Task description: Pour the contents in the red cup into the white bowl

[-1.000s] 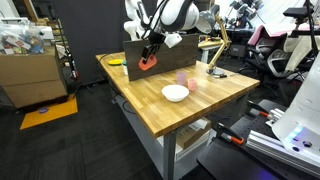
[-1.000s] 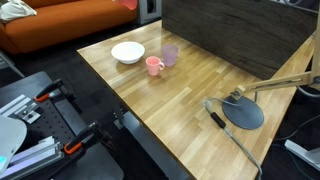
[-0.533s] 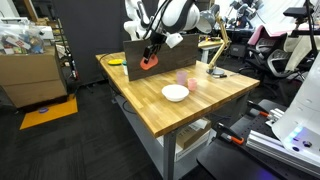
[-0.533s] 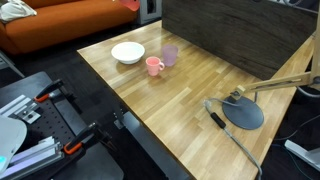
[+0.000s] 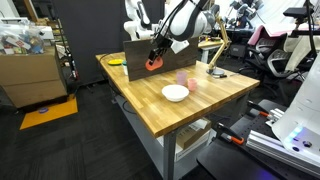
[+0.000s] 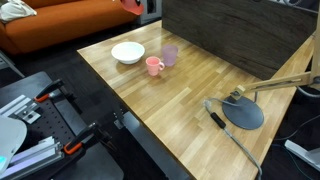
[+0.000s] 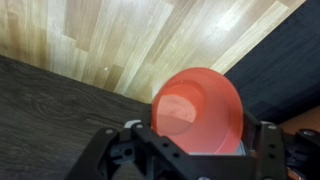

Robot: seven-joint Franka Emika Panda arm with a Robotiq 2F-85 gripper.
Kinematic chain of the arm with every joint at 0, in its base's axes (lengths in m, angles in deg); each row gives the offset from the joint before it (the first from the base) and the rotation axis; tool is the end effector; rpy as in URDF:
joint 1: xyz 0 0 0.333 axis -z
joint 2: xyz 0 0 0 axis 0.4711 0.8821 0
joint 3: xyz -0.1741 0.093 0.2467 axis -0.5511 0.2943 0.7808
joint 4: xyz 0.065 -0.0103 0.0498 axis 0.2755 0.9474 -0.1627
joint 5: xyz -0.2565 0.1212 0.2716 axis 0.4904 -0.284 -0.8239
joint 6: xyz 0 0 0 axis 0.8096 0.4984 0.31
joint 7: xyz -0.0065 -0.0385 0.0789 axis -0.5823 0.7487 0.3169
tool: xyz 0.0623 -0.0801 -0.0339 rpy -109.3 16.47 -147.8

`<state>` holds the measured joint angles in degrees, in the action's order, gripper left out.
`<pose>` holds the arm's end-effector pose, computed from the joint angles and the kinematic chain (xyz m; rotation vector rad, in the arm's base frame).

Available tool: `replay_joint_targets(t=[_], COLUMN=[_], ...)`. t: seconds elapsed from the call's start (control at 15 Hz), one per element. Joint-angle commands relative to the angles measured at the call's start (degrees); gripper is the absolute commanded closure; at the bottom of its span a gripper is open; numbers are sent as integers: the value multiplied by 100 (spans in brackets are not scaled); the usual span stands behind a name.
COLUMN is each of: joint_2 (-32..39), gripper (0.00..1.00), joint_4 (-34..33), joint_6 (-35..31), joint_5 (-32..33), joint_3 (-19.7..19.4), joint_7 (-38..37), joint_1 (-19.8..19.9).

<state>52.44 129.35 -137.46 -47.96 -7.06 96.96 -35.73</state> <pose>0.5406 0.1534 0.2951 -2.9051 -0.6552 -0.8165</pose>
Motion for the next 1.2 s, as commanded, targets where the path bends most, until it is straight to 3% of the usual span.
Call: replay_joint_targets(t=[0.0, 0.4, 1.13], joint_2=[-188, -312, -286], gripper=[45, 45, 45], joint_4=[499, 936, 1374], joint_6=[-511, -936, -1138], joint_5=[42, -50, -92], joint_3=[-100, -433, -774], joint_7=[-262, -301, -385], joint_1=[87, -24, -356])
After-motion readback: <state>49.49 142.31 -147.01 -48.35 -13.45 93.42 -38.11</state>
